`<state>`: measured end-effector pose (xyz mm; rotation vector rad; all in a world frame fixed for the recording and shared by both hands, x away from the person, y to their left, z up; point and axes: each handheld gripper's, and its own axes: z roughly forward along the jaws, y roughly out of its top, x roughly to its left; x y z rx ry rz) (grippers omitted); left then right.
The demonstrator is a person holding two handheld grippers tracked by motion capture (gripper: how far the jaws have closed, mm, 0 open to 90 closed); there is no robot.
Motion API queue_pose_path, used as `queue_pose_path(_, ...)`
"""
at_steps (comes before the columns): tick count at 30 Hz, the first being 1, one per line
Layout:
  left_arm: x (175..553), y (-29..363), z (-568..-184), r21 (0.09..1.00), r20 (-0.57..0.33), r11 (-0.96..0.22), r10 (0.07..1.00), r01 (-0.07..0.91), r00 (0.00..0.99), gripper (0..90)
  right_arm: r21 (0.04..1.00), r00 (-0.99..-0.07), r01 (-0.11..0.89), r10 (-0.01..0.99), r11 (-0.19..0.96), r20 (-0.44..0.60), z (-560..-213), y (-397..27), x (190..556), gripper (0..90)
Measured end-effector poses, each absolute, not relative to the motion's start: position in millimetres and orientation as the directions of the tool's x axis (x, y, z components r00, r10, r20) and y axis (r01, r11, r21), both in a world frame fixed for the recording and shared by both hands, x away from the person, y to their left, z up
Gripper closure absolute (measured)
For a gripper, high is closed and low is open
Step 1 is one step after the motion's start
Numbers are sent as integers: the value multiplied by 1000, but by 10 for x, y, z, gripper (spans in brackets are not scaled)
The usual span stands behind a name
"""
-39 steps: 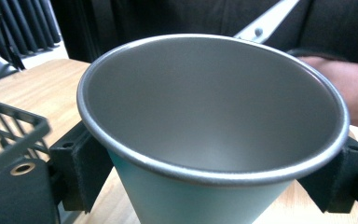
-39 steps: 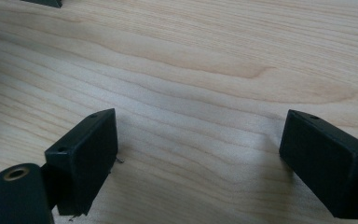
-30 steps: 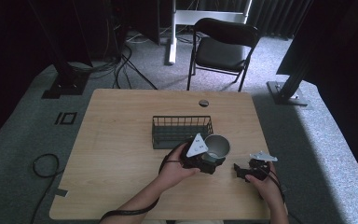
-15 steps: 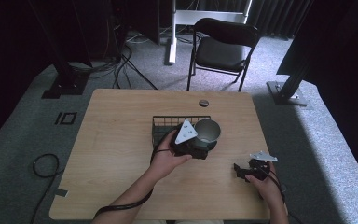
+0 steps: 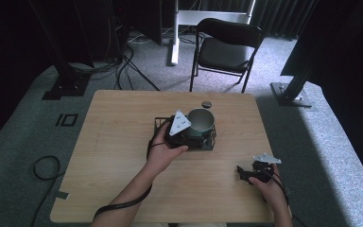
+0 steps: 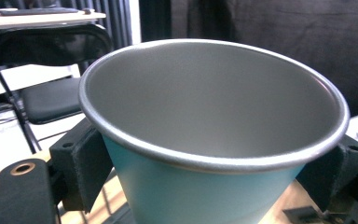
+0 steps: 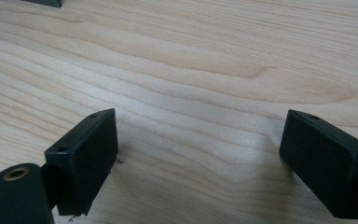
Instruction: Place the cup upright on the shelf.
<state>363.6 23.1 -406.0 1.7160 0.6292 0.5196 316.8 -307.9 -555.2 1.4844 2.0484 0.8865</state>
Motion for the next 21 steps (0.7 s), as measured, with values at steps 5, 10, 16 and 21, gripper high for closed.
queue_pose_path(5,3740,301,-4046,976,-7,-149,703,156,711,151,725,-314,655,949,212,7,-5552,-3079,3168,110)
queue_pose_path(10,3856,356,-4046,977,-12,-132,749,166,663,151,725,-314,655,949,212,7,-5552,-3079,3168,109)
queue_pose_path(16,3967,390,-4116,975,-14,-120,808,188,589,151,726,-315,655,949,212,7,-5552,-3080,3168,110)
queue_pose_path(21,4032,403,-4222,967,-41,-100,847,234,530,151,725,-314,655,949,211,7,-5552,-3079,3168,109)
